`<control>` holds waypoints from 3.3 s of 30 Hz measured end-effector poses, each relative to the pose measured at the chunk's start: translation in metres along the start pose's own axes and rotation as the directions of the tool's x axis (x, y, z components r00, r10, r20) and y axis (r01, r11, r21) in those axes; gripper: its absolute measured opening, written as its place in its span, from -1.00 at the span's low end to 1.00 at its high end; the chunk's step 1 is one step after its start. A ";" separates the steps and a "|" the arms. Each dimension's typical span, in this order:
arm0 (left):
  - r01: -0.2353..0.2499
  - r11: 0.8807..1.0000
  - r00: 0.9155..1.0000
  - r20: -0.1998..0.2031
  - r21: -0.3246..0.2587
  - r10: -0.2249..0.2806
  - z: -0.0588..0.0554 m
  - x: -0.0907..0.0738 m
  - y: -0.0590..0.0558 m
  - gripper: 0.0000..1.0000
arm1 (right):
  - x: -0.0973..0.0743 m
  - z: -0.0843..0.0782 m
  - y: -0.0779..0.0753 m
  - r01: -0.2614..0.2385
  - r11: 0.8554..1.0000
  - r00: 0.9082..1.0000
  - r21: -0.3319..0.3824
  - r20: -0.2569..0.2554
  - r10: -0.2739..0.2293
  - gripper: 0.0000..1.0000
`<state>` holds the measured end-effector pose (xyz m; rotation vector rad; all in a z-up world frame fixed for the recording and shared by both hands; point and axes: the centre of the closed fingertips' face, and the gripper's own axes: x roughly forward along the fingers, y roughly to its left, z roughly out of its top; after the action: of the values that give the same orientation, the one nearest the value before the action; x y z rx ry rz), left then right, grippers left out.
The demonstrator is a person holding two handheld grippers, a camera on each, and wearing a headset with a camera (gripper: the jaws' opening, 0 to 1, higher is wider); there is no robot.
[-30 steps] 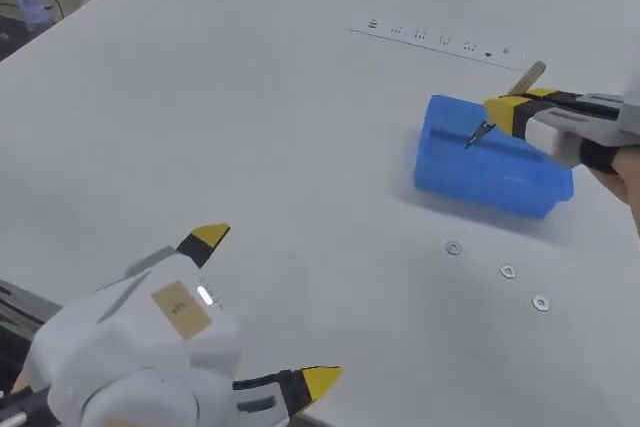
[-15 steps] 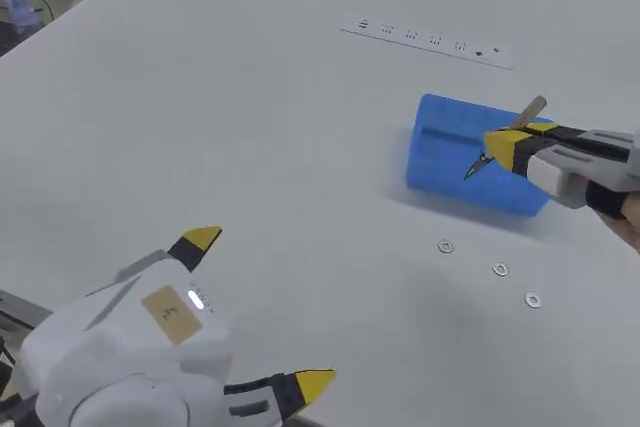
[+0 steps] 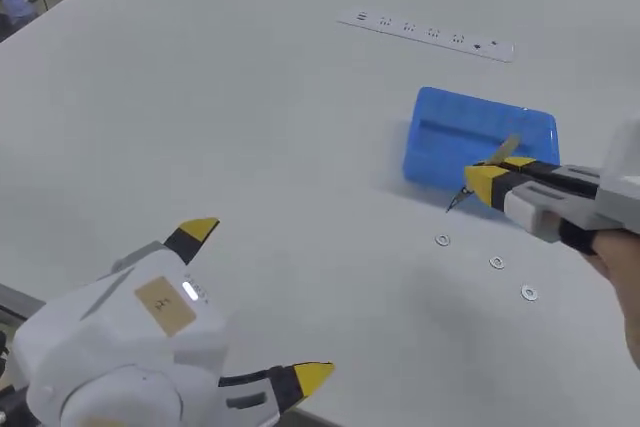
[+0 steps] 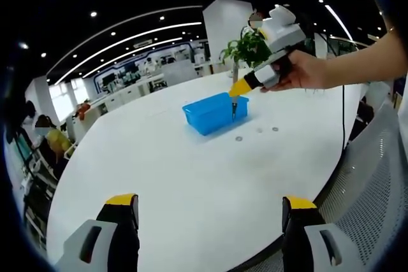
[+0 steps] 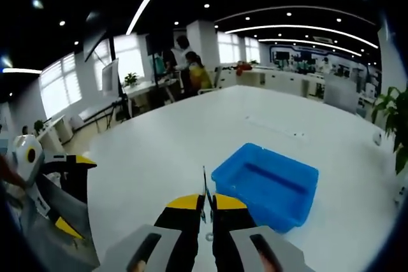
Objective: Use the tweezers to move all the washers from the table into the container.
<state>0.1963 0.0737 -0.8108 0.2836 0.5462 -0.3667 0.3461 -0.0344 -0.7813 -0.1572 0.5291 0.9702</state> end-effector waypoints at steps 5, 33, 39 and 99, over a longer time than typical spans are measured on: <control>0.000 1.000 1.000 -0.006 0.003 0.000 -0.001 0.000 0.000 0.92 | 0.002 -0.009 0.001 0.010 1.000 1.000 -0.023 -0.024 -0.011 -0.95; -0.003 1.000 1.000 -0.025 0.014 0.003 -0.004 0.001 0.000 0.86 | 0.009 -0.030 -0.007 0.033 0.999 0.997 -0.022 -0.068 -0.035 -0.94; -0.001 1.000 1.000 -0.031 0.014 0.001 -0.005 0.001 0.000 0.85 | 0.011 -0.034 -0.006 0.032 0.999 0.997 -0.020 -0.074 -0.033 -0.94; 0.002 1.000 0.999 -0.034 0.018 -0.002 -0.005 0.001 -0.001 0.84 | -0.013 0.030 -0.020 0.092 0.994 0.995 -0.053 0.032 -0.090 -0.97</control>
<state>0.1946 0.0745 -0.8162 0.3075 0.5763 -0.3698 0.3679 -0.0447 -0.7516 -0.2143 0.4650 0.8972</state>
